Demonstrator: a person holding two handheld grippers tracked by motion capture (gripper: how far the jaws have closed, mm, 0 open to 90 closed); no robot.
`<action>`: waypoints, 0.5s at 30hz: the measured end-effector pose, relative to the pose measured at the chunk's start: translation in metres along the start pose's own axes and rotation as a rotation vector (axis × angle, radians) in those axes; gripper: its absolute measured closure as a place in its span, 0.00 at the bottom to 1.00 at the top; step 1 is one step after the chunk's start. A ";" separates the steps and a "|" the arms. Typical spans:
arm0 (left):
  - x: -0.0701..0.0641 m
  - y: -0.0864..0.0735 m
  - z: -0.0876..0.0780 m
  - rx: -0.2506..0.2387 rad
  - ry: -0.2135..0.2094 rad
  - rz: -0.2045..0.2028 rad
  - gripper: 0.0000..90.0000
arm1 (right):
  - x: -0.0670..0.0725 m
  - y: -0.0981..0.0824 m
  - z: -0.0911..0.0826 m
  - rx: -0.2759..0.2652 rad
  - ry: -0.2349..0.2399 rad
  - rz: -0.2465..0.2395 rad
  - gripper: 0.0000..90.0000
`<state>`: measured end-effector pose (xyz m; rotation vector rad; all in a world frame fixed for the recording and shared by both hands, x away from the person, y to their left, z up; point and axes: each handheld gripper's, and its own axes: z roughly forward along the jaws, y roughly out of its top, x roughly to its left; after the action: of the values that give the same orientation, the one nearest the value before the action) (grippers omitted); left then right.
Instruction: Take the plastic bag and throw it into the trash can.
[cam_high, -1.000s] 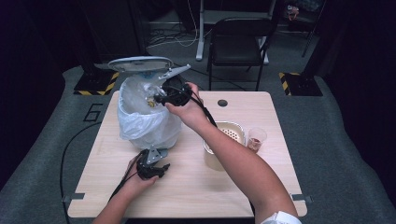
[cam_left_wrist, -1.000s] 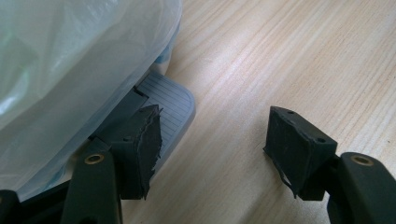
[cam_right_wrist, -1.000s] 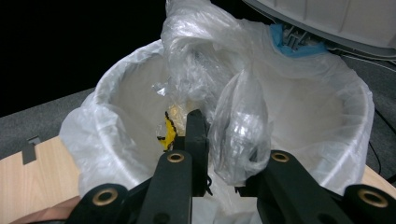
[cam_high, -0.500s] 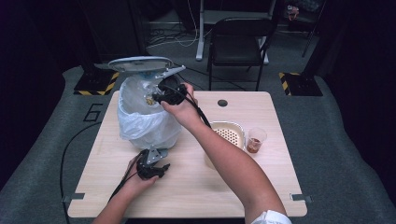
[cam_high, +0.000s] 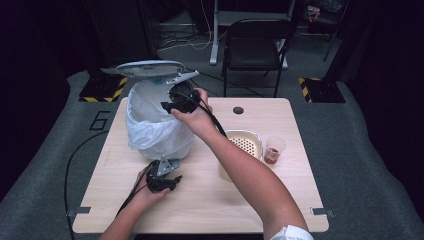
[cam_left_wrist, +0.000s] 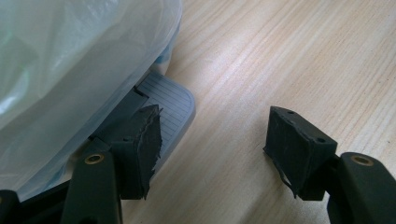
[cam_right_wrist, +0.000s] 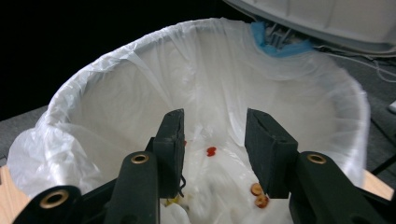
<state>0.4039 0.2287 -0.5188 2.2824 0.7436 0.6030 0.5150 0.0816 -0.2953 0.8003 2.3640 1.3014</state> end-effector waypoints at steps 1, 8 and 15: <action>0.000 0.000 0.000 0.000 0.000 0.000 0.40 | 0.000 0.000 0.000 0.000 0.000 0.000 0.65; 0.000 0.000 0.000 0.001 0.000 -0.001 0.40 | -0.010 -0.003 -0.033 -0.017 -0.055 -0.043 0.66; -0.001 0.000 0.000 -0.004 0.006 -0.004 0.40 | -0.018 -0.015 -0.072 -0.046 -0.077 -0.051 0.66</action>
<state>0.4037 0.2282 -0.5192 2.2757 0.7487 0.6091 0.4861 0.0163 -0.2698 0.7583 2.2708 1.2767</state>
